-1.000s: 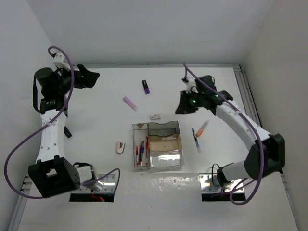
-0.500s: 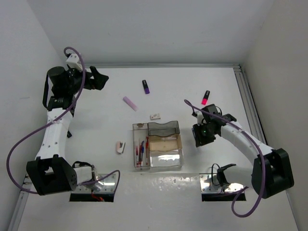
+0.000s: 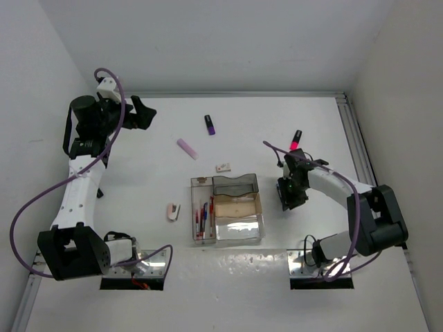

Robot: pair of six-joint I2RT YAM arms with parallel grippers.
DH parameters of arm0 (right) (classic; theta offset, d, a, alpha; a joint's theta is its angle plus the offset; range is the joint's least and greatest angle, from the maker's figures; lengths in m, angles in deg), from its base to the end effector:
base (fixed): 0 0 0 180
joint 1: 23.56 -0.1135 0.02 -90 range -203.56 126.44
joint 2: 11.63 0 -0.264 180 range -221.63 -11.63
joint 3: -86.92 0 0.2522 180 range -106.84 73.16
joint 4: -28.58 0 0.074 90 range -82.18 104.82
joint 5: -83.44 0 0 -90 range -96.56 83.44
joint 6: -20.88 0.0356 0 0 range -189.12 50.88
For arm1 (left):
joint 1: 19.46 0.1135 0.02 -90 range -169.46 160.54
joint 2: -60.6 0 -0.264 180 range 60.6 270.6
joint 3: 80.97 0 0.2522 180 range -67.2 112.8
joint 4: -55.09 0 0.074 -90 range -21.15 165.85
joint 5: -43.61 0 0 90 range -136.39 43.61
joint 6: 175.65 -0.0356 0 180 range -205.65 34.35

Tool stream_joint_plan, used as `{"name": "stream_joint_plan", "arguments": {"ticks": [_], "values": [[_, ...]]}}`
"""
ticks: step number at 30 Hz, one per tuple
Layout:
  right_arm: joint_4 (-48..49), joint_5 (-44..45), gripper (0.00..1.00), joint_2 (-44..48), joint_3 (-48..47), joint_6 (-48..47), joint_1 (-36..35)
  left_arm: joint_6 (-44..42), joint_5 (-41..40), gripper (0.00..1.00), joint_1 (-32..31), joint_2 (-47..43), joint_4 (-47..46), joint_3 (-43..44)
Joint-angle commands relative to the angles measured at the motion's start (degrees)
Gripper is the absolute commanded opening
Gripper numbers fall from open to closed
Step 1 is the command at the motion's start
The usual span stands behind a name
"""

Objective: Sort the stationery into containers
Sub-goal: Grab a piece of stationery with the right arm

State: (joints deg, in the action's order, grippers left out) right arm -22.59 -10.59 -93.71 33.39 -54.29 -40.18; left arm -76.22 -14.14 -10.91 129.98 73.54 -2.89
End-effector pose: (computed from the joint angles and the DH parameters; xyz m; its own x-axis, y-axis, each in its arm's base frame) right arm 0.2146 0.0667 0.1467 -0.9875 -0.0283 -0.1548 -0.0461 0.9926 0.1125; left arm 0.2787 0.0227 0.3811 -0.2298 -0.1747 -0.9574 0.3616 0.8980 -0.2506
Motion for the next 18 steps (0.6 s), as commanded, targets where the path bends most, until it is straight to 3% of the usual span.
{"name": "stream_joint_plan", "arguments": {"ticks": [1, 10, 18], "values": [[3.92, 1.04, 0.28, -1.06, -2.42, 1.96, -0.25, -1.43, -0.87, 1.0, -0.38, -0.57, -0.47, 0.64], [6.73, 3.86, 0.28, -4.66, -1.54, 2.92, -2.45, -1.87, -0.96, 1.0, -0.47, -0.21, -0.47, 0.55], [7.18, 2.98, 0.16, -5.9, -1.1, 3.19, -2.72, -2.66, -0.52, 1.0, -0.56, -0.21, -0.03, 0.73]]}}
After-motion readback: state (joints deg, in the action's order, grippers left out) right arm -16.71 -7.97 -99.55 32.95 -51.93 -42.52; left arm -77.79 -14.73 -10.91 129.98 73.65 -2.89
